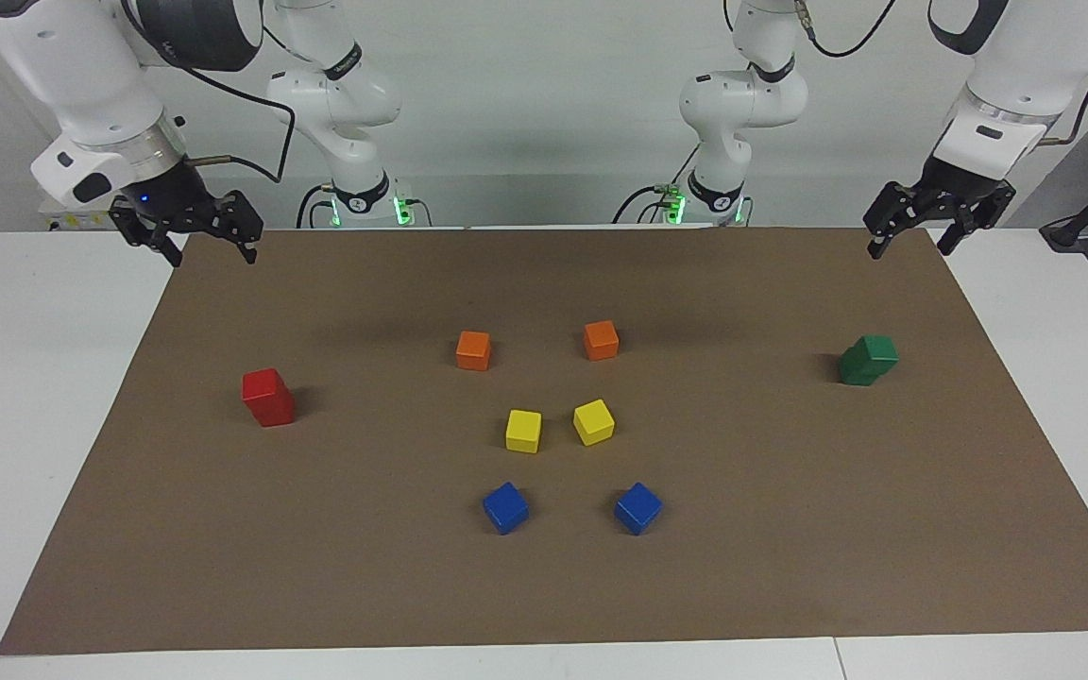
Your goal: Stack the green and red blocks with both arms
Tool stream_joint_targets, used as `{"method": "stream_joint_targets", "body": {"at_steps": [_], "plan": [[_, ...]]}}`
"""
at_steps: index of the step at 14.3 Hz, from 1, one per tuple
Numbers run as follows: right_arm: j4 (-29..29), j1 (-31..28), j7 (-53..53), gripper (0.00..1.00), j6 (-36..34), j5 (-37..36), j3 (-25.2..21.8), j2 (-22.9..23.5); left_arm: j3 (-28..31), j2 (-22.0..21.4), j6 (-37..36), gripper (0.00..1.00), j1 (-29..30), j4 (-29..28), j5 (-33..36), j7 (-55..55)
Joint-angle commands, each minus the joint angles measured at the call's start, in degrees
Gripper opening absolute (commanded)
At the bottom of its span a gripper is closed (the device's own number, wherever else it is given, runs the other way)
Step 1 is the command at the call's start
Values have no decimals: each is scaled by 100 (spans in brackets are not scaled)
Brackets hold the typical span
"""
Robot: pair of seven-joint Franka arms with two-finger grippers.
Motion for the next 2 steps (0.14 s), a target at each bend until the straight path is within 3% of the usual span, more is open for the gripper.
{"method": "stream_joint_targets", "body": {"at_steps": [1, 2], "plan": [[59, -38, 95, 100, -91, -58, 13, 29, 61, -138, 107, 100, -48, -169, -64, -43], [51, -29, 95, 100, -91, -58, 13, 29, 61, -138, 107, 100, -39, -169, -64, -43]]}}
